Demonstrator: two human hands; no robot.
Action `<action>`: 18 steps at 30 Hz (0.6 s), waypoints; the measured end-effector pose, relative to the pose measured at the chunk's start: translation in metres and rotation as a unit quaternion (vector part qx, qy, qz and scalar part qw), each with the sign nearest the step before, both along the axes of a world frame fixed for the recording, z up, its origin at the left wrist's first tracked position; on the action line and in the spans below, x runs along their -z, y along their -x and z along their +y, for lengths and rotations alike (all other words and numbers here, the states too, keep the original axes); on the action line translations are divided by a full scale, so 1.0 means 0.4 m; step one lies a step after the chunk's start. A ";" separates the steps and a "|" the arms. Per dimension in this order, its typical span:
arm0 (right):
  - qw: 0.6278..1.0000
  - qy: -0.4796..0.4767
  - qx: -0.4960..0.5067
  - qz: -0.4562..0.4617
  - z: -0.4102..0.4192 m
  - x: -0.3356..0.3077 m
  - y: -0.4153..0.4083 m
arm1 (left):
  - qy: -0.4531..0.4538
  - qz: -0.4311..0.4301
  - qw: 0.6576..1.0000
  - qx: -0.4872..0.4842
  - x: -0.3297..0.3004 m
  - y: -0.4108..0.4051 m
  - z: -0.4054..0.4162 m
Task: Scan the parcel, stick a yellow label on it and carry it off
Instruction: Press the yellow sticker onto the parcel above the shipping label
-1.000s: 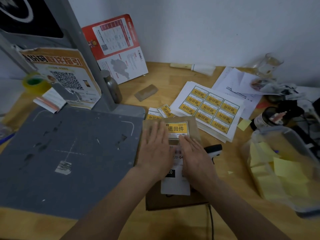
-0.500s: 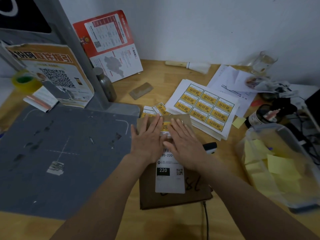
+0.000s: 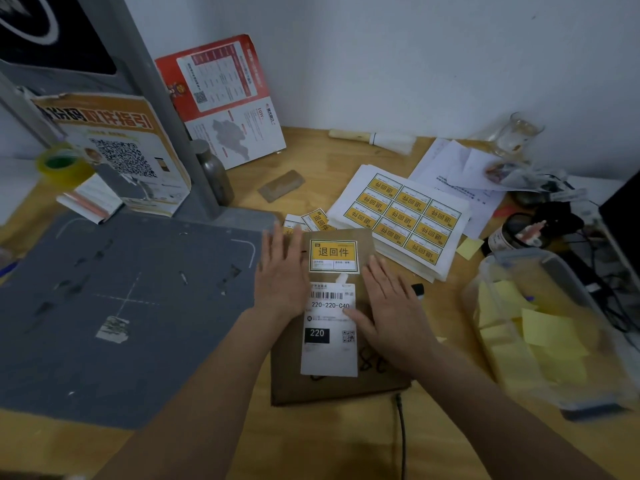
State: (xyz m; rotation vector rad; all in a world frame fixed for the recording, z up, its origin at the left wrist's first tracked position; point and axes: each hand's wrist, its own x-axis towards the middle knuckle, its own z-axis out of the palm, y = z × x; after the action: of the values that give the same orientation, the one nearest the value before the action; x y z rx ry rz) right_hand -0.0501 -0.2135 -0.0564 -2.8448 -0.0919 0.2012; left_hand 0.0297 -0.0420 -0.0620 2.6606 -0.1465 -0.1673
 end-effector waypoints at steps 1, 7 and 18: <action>0.996 -0.066 0.053 -0.008 -0.003 -0.004 0.009 | 0.068 0.006 0.996 -0.055 0.001 0.007 0.008; 0.819 -0.492 0.286 0.073 -0.017 -0.025 0.045 | 0.467 0.279 0.758 -0.360 -0.018 0.147 0.057; 0.756 -0.575 0.244 0.193 -0.026 -0.092 0.058 | 0.478 0.244 0.767 -0.352 -0.119 0.275 0.050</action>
State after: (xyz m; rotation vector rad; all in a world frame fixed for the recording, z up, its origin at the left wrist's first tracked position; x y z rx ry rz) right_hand -0.0735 -0.2238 -0.0195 -1.4661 0.4555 0.4235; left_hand -0.0803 -0.0221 -0.0143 1.4272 0.7385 -0.3949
